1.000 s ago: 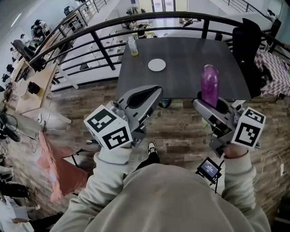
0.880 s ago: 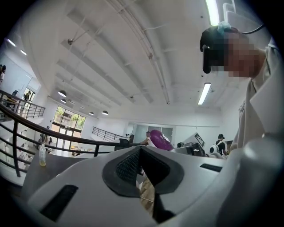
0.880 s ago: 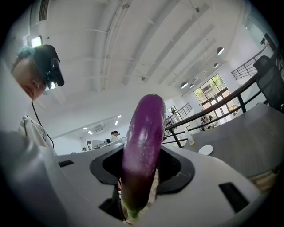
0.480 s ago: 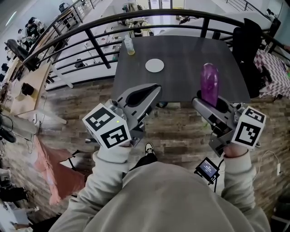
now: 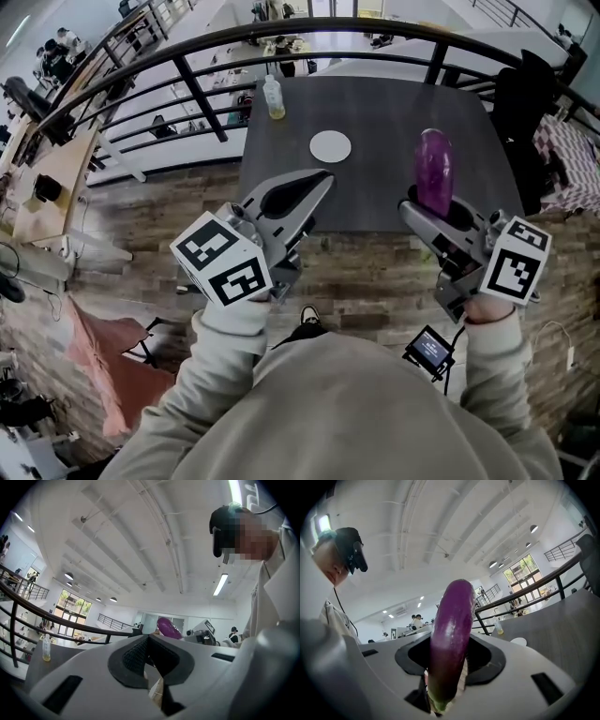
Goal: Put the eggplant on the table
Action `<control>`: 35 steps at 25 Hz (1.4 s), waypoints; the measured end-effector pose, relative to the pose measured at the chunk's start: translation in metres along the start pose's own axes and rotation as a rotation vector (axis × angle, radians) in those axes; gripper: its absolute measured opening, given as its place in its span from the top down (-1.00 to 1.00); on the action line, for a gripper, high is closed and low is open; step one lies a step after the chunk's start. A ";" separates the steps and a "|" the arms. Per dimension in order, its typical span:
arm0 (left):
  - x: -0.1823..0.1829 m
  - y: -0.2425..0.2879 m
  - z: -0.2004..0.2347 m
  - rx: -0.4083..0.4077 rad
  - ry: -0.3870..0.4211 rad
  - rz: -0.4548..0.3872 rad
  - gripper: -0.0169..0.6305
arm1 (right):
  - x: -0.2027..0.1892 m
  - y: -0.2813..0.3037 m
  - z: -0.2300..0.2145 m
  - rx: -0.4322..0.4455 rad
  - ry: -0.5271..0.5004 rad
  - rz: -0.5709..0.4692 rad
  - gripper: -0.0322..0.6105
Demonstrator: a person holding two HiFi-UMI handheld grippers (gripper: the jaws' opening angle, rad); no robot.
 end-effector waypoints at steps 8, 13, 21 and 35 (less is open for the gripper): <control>0.017 0.025 0.117 -0.022 -0.005 0.022 0.93 | 0.034 0.095 -0.056 -0.047 0.024 0.016 0.32; 0.015 0.026 0.122 -0.054 -0.016 0.028 0.93 | 0.036 0.096 -0.054 -0.081 0.029 0.008 0.32; 0.008 0.029 0.123 -0.066 -0.069 0.029 0.93 | 0.033 0.096 -0.058 -0.085 0.048 0.016 0.32; 0.016 0.034 0.114 -0.019 -0.060 0.016 0.93 | 0.040 0.103 -0.069 0.007 0.060 0.032 0.32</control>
Point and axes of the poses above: the fingertips, and each gripper's own axes: y forward along the fingers, z to its left, x out of its top, the point moved 7 cm from there along -y, backward along the fingers, and after that the axes turned 10 degrees about x, right-handed, at the moved point
